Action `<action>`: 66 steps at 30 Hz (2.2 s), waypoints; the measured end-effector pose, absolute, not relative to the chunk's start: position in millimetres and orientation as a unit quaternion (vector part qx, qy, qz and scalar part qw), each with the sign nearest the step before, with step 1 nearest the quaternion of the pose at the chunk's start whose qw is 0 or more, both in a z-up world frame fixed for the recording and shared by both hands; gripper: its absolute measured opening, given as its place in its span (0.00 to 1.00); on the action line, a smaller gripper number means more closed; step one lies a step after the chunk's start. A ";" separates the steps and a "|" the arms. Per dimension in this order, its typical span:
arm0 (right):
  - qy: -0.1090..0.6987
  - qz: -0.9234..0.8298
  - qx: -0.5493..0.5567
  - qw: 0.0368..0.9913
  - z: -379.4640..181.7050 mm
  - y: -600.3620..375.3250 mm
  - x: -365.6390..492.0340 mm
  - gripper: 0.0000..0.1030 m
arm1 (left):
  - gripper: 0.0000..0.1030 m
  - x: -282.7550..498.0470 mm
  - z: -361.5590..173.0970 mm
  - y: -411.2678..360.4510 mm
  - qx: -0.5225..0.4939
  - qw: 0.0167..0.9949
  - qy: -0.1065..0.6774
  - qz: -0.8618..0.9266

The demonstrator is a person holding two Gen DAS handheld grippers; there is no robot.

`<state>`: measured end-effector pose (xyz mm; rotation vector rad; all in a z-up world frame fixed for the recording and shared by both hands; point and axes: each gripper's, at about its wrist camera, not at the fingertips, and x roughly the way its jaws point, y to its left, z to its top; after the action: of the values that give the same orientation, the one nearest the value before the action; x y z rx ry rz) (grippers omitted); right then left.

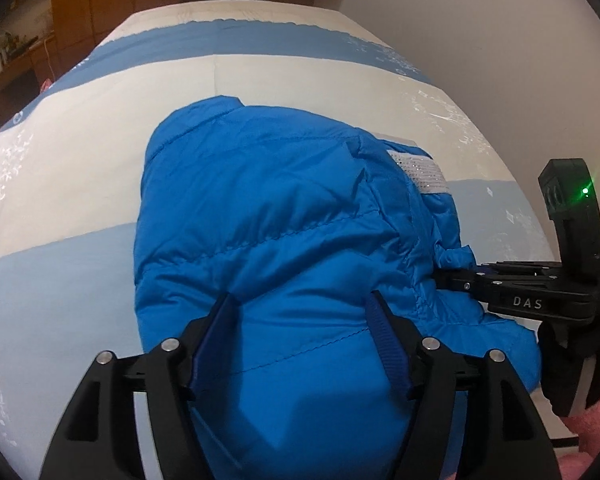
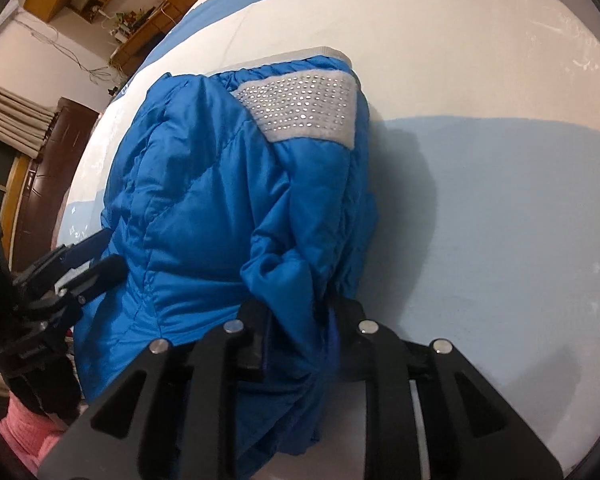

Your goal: Fold large clothes

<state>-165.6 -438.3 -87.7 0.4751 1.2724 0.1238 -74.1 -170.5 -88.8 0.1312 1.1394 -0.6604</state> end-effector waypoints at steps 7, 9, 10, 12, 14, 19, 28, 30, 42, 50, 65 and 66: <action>0.573 0.058 0.169 0.800 -19.8 -449.5 -172.7 0.27 | 0.62 -67.7 -61.3 -138.0 0.009 0.782 0.555 -0.284; 0.559 0.088 0.156 0.810 5.4 -436.0 -176.6 0.27 | 0.62 -74.1 -50.9 -123.9 0.007 0.791 0.550 -0.267; 0.554 0.108 0.154 0.811 14.3 -427.2 -179.3 0.27 | 0.62 -77.0 -48.8 -119.8 0.005 0.793 0.549 -0.263; 0.555 0.151 0.136 0.806 24.0 -402.2 -180.1 0.28 | 0.59 -81.7 -48.3 -114.2 -0.005 0.790 0.555 -0.260; 0.565 0.174 0.122 0.797 21.4 -386.1 -177.7 0.24 | 0.54 -91.8 -52.7 -109.6 -0.025 0.775 0.569 -0.273; 0.594 0.161 0.096 0.783 -9.5 -376.8 -194.6 0.17 | 0.40 -111.0 -66.7 -113.3 -0.015 0.763 0.578 -0.287; 0.604 0.132 0.146 0.772 -71.3 -375.4 -211.0 0.13 | 0.30 -106.5 -107.2 -111.2 -0.008 0.742 0.594 -0.311; 0.602 0.127 0.156 0.773 -72.4 -373.9 -212.6 0.12 | 0.29 -103.8 -112.4 -110.4 -0.011 0.738 0.598 -0.312; 0.539 0.127 0.129 0.822 19.3 -380.4 -156.7 0.18 | 0.28 -32.2 -62.6 -126.6 -0.042 0.754 0.575 -0.314; 0.556 0.051 0.127 0.819 -26.0 -393.2 -91.9 0.15 | 0.22 22.2 -95.5 -164.7 -0.032 0.738 0.600 -0.307; 0.527 0.045 0.189 0.827 -46.9 -418.2 -111.1 0.16 | 0.16 7.7 -105.2 -156.3 -0.023 0.752 0.584 -0.306; 0.523 0.053 0.179 0.832 -37.4 -414.0 -117.1 0.16 | 0.16 -2.0 -96.7 -149.1 -0.019 0.759 0.572 -0.310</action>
<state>-117.1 -414.0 -37.4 0.3803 1.1089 0.1134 -2.0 -149.1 -96.7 -0.0404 1.2464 -0.6742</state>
